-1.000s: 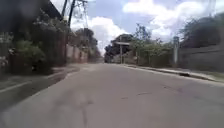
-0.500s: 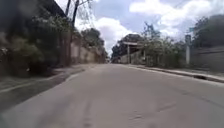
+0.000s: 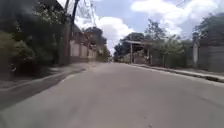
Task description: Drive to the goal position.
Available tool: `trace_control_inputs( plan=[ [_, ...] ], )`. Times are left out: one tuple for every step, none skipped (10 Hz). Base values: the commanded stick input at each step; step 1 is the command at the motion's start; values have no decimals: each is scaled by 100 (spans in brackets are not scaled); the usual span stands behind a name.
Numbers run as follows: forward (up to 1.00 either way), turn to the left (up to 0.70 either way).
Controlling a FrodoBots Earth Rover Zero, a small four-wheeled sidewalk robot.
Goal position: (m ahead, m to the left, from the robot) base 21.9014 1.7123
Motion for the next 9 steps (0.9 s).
trace_control_inputs(
  plan=[
    [100, 0],
    [100, 0],
    [100, 0],
    [100, 0],
    [100, 0],
    [100, 0],
    [100, 0],
    [100, 0],
    [100, 0]
  ],
)
